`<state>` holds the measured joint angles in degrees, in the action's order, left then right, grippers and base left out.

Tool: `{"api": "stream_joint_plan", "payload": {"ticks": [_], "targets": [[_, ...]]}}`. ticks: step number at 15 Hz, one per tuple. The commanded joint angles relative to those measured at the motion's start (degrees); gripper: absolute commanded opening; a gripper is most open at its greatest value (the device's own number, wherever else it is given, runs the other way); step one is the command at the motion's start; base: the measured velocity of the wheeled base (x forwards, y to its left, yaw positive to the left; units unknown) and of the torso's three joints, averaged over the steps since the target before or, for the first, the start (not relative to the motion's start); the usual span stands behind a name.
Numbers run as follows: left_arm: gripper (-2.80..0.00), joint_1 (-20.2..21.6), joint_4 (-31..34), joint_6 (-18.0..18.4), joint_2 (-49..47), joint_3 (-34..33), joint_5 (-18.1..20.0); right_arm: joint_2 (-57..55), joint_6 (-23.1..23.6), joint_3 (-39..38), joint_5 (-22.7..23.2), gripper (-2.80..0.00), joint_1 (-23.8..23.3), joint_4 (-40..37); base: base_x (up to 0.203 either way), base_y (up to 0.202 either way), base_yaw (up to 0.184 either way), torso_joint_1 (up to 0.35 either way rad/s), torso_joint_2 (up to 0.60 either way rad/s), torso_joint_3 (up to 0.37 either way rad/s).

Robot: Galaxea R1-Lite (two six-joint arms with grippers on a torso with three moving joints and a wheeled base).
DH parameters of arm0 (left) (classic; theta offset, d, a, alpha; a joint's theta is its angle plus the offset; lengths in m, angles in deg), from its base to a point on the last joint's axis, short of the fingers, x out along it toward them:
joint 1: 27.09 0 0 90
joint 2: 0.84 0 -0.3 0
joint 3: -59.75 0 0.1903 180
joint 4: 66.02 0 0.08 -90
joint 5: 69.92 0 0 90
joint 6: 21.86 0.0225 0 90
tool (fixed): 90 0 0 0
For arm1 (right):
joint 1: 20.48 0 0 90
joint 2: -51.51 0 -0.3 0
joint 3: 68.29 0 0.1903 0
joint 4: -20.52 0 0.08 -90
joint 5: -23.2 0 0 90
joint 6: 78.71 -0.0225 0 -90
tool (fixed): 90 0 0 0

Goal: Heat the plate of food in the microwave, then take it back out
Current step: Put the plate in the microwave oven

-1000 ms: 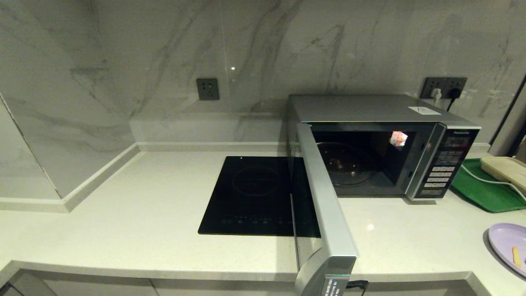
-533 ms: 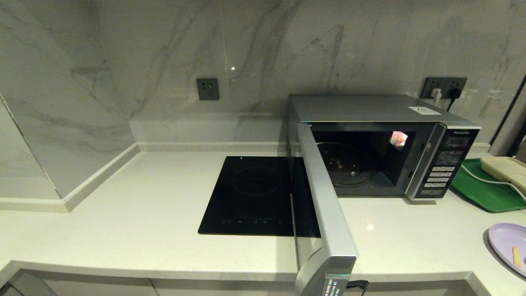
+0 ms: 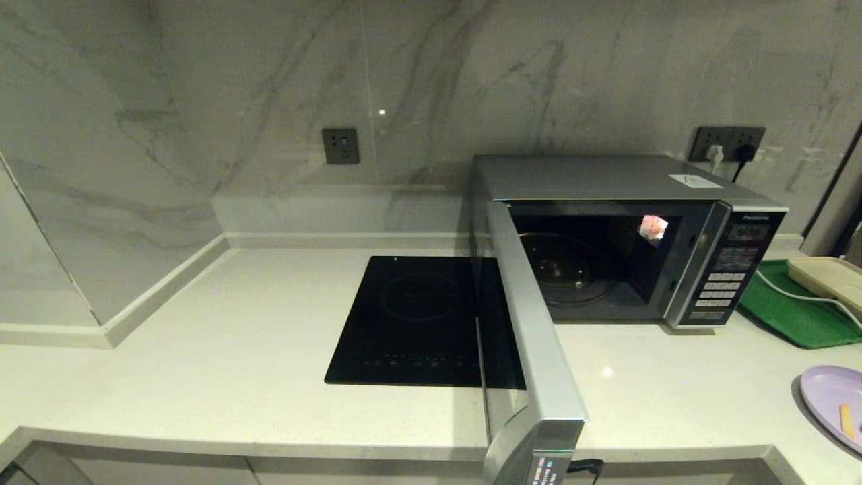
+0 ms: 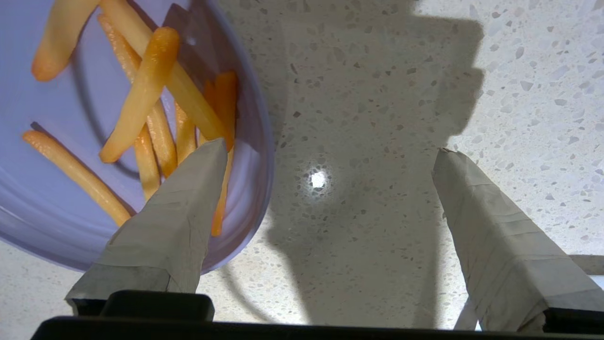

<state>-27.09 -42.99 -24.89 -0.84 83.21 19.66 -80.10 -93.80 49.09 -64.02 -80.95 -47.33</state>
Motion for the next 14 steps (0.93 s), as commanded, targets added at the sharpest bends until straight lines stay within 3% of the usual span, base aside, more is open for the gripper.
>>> {"api": "stream_joint_plan", "payload": {"ticks": [1,14], "targets": [[-2.80,0.0,0.0,0.0,0.0,0.0,0.0,-0.8,-0.2,0.5,-0.1,0.00,-0.4,-0.2,0.000,0.000,0.000,0.000,0.00,0.000],[-2.80,0.0,0.0,0.0,0.0,0.0,-0.1,-3.1,-0.1,2.6,-0.1,0.00,-1.0,0.0,0.000,0.000,0.000,0.000,0.00,0.000]]}}
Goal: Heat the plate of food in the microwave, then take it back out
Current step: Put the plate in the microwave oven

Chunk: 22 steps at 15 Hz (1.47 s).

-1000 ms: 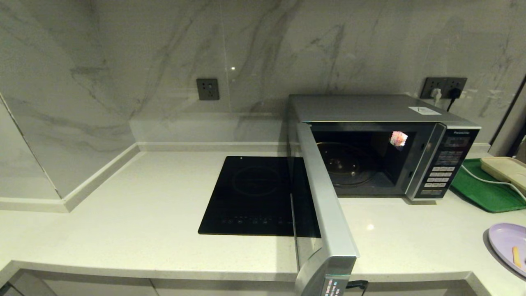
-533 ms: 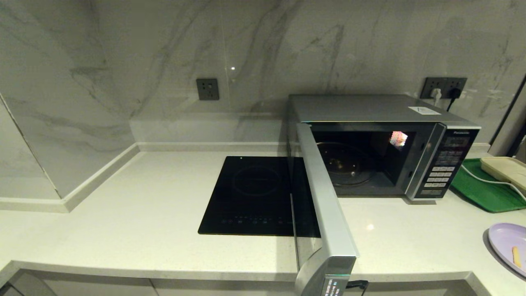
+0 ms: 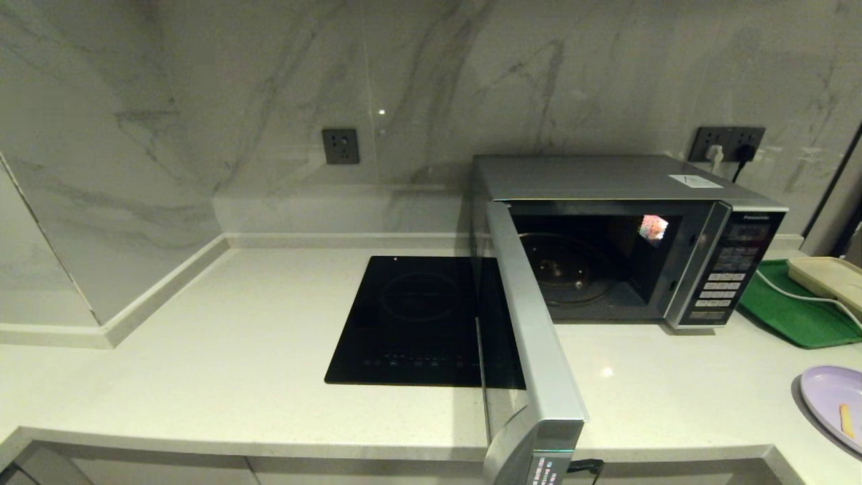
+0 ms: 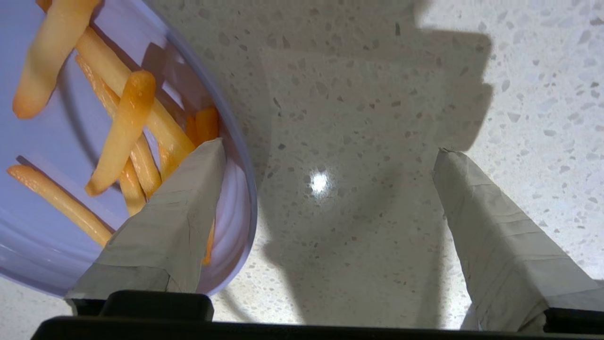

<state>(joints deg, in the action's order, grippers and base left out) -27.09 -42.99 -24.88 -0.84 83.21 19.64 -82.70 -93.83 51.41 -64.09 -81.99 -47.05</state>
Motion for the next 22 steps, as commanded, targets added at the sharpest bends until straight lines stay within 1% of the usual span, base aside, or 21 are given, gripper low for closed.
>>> {"api": "stream_joint_plan", "payload": {"ticks": [1,8,9,22], "targets": [[-2.80,0.0,0.0,-0.1,0.0,0.0,-0.1,-0.8,-0.1,0.3,0.0,0.00,0.0,-0.3,0.000,0.000,0.000,0.000,0.00,0.000],[-2.80,0.0,0.0,-0.1,0.0,0.0,0.0,-1.1,0.0,0.2,-0.1,0.00,0.2,-0.3,0.000,0.000,0.000,0.000,0.00,0.000],[-2.80,0.0,0.0,-0.1,0.0,0.0,0.0,-1.1,0.0,0.3,-0.2,-2.80,0.2,-0.3,0.000,0.000,0.000,0.000,0.00,0.000],[-2.80,0.0,0.0,-0.1,0.0,0.0,0.0,-1.5,-0.1,0.2,-0.2,-2.80,0.1,-0.3,0.000,0.000,0.000,0.000,0.00,0.000]]}}
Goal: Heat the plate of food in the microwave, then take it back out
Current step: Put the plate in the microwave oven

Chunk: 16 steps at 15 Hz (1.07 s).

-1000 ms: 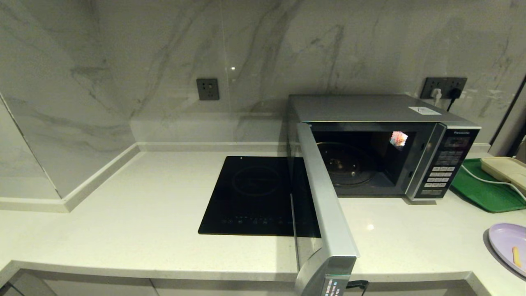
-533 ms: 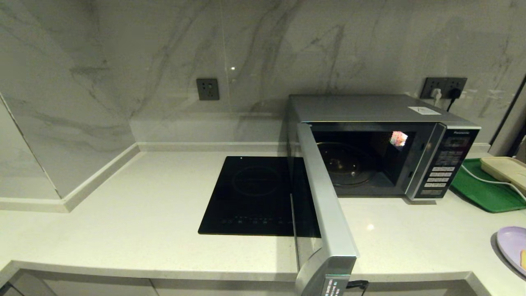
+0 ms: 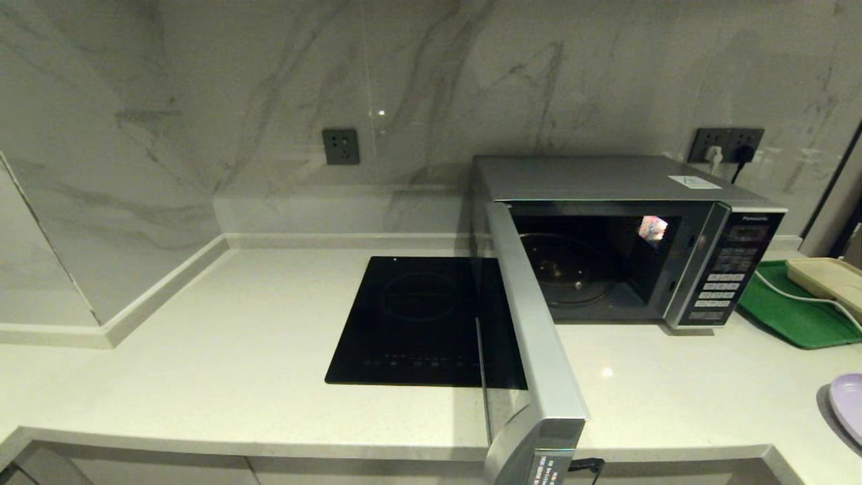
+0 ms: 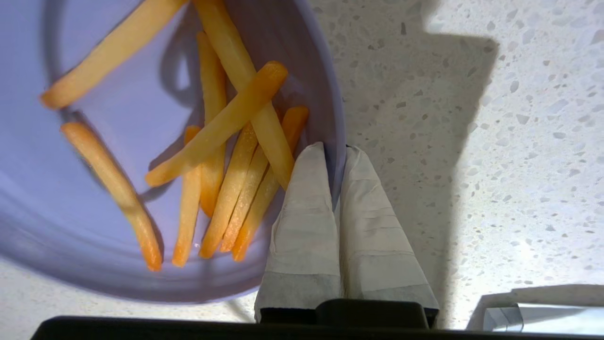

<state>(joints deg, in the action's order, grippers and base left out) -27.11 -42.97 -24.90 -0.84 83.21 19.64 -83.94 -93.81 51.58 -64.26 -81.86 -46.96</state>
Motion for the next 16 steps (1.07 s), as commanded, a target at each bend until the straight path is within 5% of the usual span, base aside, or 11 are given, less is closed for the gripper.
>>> {"api": "stream_joint_plan", "payload": {"ticks": [1,11,16], "targets": [[-2.80,0.0,0.0,0.0,0.0,0.0,0.0,-0.2,-0.1,0.0,0.0,-2.80,0.0,-0.4,0.000,0.000,0.000,0.000,0.00,0.000],[-2.80,0.0,0.0,0.0,0.0,0.0,0.0,3.8,1.5,-3.2,2.2,-2.80,2.6,-0.5,0.000,0.000,0.000,0.000,0.00,0.000],[-2.80,0.0,0.0,0.0,0.0,0.0,-0.1,7.5,4.1,-5.7,5.8,-2.80,8.4,-0.8,0.000,0.000,0.000,0.000,0.00,0.000]]}}
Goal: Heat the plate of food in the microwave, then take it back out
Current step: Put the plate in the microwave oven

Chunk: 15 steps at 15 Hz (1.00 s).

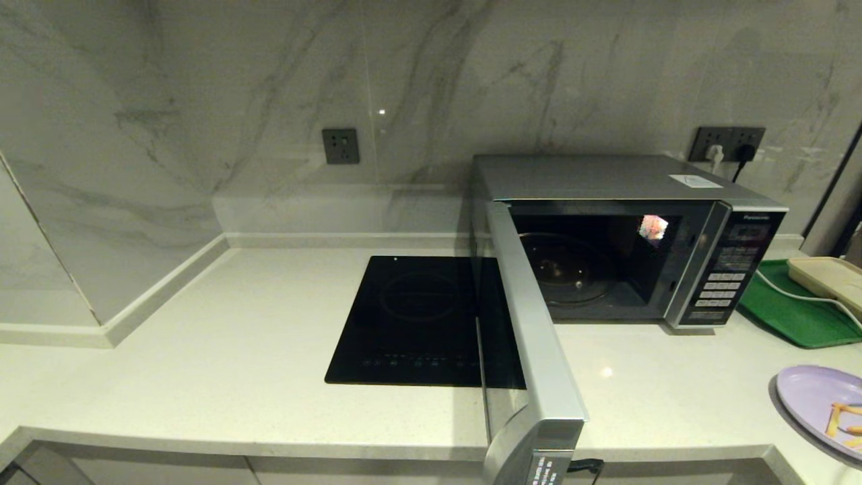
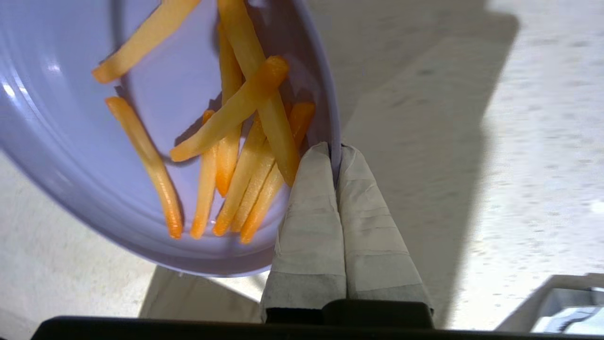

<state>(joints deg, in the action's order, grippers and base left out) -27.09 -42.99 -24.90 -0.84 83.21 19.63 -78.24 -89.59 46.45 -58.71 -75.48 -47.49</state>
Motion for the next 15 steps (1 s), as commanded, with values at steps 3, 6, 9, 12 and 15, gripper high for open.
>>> {"api": "stream_joint_plan", "payload": {"ticks": [3,6,9,12,15], "targets": [[-2.80,0.0,0.0,0.0,0.0,0.0,0.0,4.6,0.0,-3.1,1.5,-2.80,6.8,-0.4,0.000,0.000,0.000,0.000,0.00,0.000],[-2.80,0.0,0.0,0.0,0.0,0.0,0.0,6.8,-0.3,-6.3,2.2,-2.80,11.3,-0.3,0.000,0.000,0.000,0.000,0.00,0.000],[-2.80,0.0,0.0,0.0,0.0,0.0,0.0,8.9,-0.7,-8.9,5.3,-2.80,14.7,-0.3,0.000,0.000,0.000,0.000,0.00,0.000],[-2.80,0.0,0.0,0.0,0.0,0.0,0.0,9.8,-1.7,-9.8,9.3,-2.80,16.0,-0.3,0.000,0.000,0.000,0.000,0.00,0.000],[-2.80,0.0,0.0,0.0,0.0,0.0,-0.1,10.6,-6.8,-10.7,14.0,-2.80,19.7,-0.4,0.000,0.000,0.000,0.000,0.00,0.000]]}}
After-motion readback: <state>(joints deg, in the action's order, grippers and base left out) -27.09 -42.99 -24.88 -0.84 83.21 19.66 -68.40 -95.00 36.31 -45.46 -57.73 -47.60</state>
